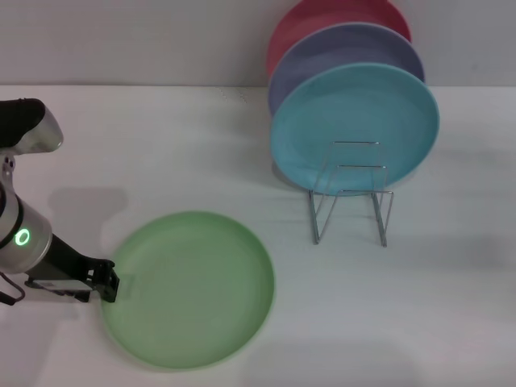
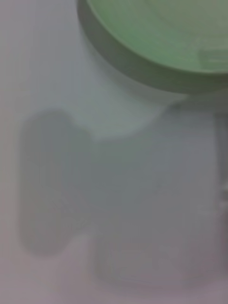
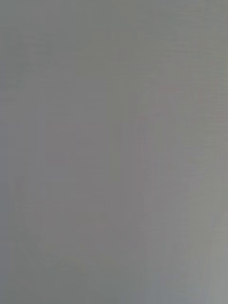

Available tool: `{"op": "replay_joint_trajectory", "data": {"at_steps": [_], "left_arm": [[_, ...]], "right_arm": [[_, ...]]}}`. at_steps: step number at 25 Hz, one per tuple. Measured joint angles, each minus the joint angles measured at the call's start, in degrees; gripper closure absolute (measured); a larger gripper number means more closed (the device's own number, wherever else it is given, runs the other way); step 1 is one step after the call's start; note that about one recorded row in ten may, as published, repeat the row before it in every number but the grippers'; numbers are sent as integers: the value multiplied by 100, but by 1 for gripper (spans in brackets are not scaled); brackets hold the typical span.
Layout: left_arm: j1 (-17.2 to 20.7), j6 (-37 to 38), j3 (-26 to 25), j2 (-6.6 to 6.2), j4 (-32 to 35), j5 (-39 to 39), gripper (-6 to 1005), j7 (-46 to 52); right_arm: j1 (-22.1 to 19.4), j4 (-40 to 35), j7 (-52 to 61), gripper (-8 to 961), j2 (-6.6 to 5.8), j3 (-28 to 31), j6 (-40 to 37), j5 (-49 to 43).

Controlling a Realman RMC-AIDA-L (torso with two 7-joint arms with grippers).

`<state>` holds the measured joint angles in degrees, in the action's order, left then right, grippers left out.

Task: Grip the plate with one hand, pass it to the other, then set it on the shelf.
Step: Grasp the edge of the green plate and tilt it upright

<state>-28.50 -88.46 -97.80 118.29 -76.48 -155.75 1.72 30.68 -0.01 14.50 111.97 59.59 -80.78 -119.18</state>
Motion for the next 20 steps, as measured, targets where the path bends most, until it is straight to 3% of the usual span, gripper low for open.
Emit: {"op": "replay_joint_trajectory", "data": {"at_steps": [8, 14, 20], "left_arm": [[-28, 25, 5, 3, 97, 5, 721, -33], [-60, 27, -3, 1, 113, 16, 733, -86], [-68, 51, -7, 2, 116, 20, 842, -108]], "right_arm": [[-11, -1, 0, 170, 10, 0, -12, 0], [-11, -4, 0, 170, 9, 0, -17, 0], [-10, 1, 0, 170, 9, 0, -17, 0]]}}
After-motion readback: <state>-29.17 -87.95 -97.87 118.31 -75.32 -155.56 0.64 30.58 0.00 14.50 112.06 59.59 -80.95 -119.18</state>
